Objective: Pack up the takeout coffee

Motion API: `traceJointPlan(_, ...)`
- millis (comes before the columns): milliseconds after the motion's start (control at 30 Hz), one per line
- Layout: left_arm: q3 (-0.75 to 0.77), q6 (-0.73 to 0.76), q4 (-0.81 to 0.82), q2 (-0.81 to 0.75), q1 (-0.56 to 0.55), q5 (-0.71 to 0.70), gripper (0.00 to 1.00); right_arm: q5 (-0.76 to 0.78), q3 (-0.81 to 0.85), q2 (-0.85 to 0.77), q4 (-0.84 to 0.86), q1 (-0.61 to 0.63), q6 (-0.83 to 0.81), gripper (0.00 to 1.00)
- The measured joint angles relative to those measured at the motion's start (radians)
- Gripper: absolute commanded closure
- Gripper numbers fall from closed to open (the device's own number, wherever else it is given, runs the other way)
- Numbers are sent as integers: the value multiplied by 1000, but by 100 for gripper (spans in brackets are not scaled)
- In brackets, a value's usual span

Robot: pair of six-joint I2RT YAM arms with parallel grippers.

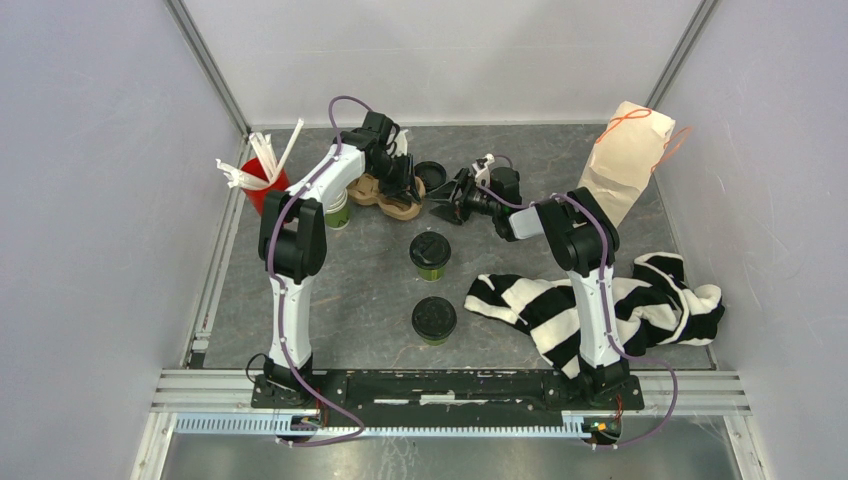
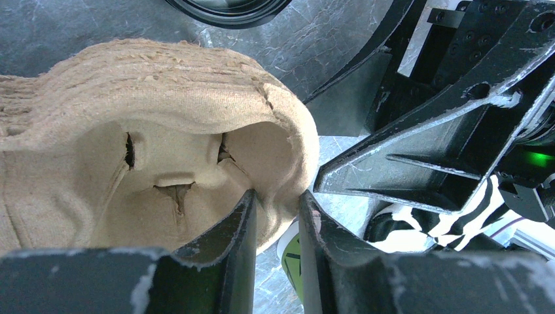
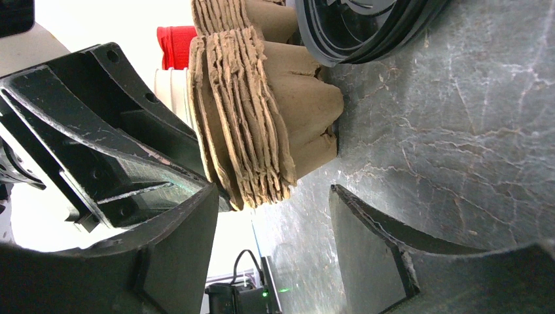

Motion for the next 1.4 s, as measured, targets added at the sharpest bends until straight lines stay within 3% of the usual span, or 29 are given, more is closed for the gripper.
traceJointPlan(867, 3, -2, 3, 0, 9, -2, 90, 12, 82, 48, -35, 12, -49, 29)
traceJointPlan(1400, 171, -40, -135, 34, -38, -257, 95, 152, 258, 38, -409, 48, -256, 29)
